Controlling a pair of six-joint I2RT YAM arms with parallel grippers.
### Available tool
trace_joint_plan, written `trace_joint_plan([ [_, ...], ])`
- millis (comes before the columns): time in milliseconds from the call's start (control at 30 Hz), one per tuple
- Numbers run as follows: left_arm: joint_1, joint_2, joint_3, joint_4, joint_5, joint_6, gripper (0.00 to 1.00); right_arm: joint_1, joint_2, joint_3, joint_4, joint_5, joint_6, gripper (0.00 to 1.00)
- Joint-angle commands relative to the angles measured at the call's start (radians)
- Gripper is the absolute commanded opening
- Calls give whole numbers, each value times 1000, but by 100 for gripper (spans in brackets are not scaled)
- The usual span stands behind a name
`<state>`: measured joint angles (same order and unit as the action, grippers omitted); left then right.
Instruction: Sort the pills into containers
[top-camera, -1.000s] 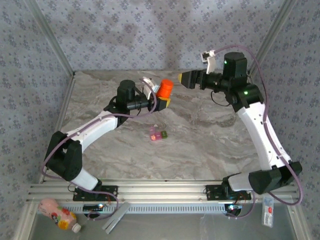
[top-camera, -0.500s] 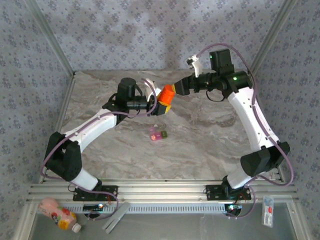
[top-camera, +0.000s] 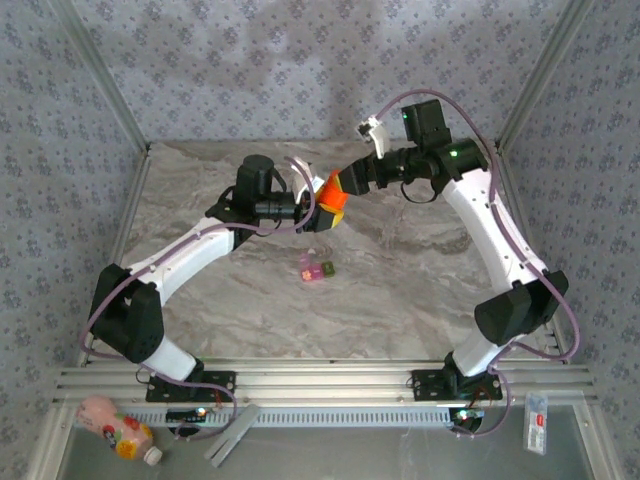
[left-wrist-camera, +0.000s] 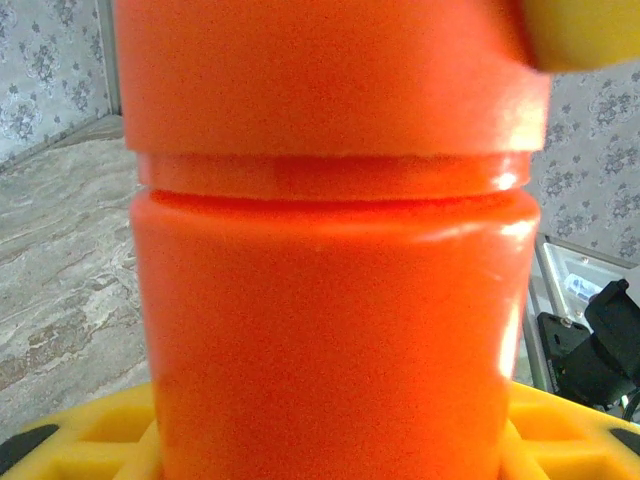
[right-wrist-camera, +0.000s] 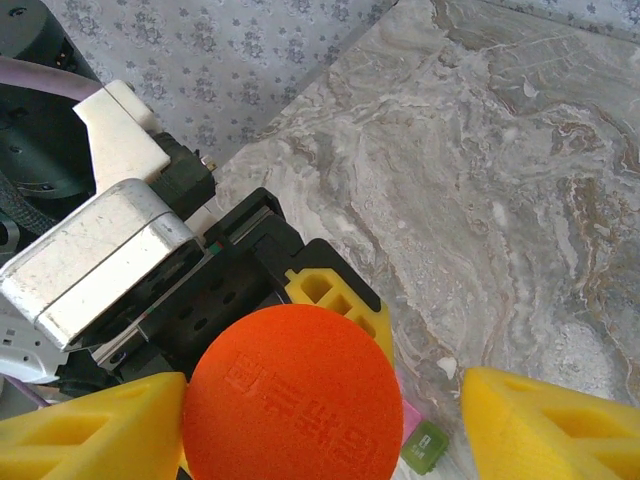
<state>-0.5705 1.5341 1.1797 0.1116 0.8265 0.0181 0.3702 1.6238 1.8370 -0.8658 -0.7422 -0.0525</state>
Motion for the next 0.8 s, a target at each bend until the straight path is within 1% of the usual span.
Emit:
trace_joint_plan([
  [0,-7,-9,34,13,35,19,0,2,8,25,-19,-11,-7,69],
  [200,-9,-7,35,17,18,17,0,10,7,-1,-11,-28,9,52],
  [300,-9,-8,33,29,-9,13,0,25,-5,-41,14,-11,30,51],
  [433,-14,-12,26,47,-65,9,0,55,-21,-106,76,66,110,48],
  [567,-26,-21,15,70,-134,9,0,84,-39,-175,175,161,258,47],
  [667,-36,-25,-3,112,-172,-2,0,122,-38,-198,224,252,362,48],
  [767,-53,-24,-9,128,-218,3,0,155,-24,-203,260,309,452,48],
])
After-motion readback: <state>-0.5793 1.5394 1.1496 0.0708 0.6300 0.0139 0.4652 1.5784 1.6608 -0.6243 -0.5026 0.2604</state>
